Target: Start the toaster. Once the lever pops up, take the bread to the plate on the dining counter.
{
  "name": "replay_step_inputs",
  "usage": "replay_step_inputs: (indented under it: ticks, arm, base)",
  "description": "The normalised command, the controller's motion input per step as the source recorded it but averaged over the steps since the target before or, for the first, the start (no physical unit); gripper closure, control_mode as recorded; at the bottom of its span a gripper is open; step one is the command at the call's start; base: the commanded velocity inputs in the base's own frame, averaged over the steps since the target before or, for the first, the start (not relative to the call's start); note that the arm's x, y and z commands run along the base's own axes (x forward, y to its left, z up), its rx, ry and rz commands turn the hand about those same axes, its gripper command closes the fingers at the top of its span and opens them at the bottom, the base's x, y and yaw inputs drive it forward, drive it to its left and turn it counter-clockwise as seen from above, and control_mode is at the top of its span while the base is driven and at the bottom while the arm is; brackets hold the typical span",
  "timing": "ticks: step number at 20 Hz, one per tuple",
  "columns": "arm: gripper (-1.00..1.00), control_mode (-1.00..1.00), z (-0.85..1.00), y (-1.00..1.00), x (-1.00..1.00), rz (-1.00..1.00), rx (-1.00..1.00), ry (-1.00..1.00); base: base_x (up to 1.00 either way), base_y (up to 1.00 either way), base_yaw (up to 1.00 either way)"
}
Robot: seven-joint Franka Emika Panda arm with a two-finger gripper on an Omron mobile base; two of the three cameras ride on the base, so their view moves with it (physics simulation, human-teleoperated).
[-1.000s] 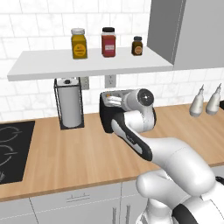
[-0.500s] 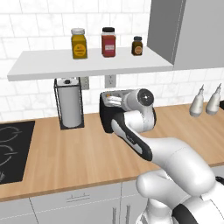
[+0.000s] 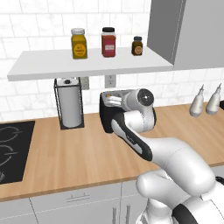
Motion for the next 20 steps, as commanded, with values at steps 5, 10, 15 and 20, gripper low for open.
replay_step_inputs:
  ticks: [5, 10, 15, 20]
  arm:
    - [-1.0, -1.0, 0.0, 0.0, 0.0, 0.0, 0.0, 0.0]
    - [-1.0, -1.0, 0.0, 0.0, 0.0, 0.0, 0.0, 0.0]
    - [-1.0, -1.0, 0.0, 0.0, 0.0, 0.0, 0.0, 0.0]
    - [-1.0, -1.0, 0.0, 0.0, 0.0, 0.0, 0.0, 0.0]
  base:
    - [0.0, 0.0, 0.0]
    - [0.0, 0.0, 0.0]
    - [0.0, 0.0, 0.0]
    - [0.0, 0.0, 0.0]
